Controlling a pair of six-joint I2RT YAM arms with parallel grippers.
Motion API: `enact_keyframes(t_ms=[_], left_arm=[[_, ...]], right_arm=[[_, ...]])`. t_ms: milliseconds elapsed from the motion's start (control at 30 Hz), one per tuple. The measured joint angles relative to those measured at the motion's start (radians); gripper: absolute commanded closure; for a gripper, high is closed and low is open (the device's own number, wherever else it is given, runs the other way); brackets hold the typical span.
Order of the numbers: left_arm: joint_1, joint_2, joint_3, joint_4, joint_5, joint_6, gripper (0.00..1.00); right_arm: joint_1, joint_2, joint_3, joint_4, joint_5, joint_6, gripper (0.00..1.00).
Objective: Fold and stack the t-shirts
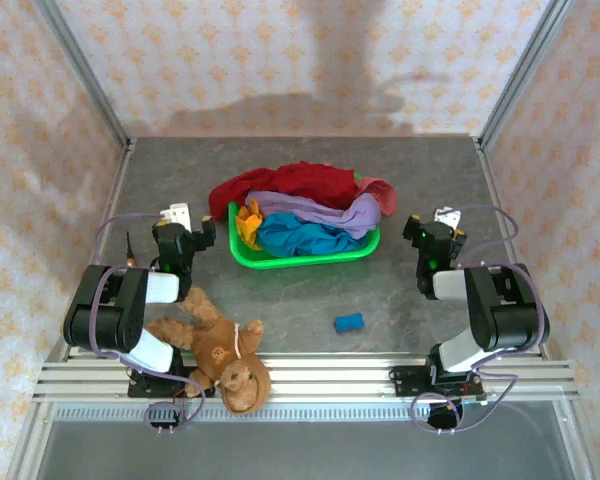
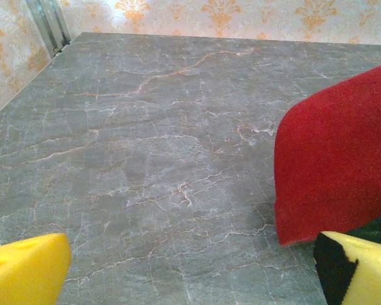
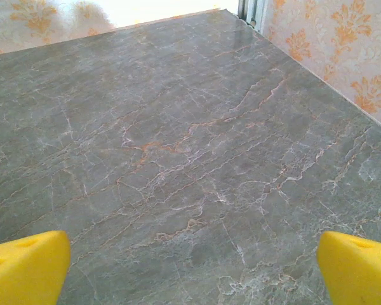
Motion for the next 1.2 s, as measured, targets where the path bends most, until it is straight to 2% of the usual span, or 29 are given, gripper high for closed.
enact_keyframes(t_ms=[833,1000,1200], left_arm=[[0.000,-0.002,0.006,-0.015,0.007,0.000,0.00],[0.000,-0.093,0.080,-0.212,-0.031,-0.003,0.00],[0.000,-0.223,0.286,-0.458,-0.058,-0.027,0.01]], right_arm=[[0.000,-0.005,0.001,-0.009,0.003,0.000,0.01],[0.000,-0.187,0.104,-0.315,-0.030,0.002,0.01],[0.000,-0.431,0.317,-0.642,-0.054,0.047,0.01]])
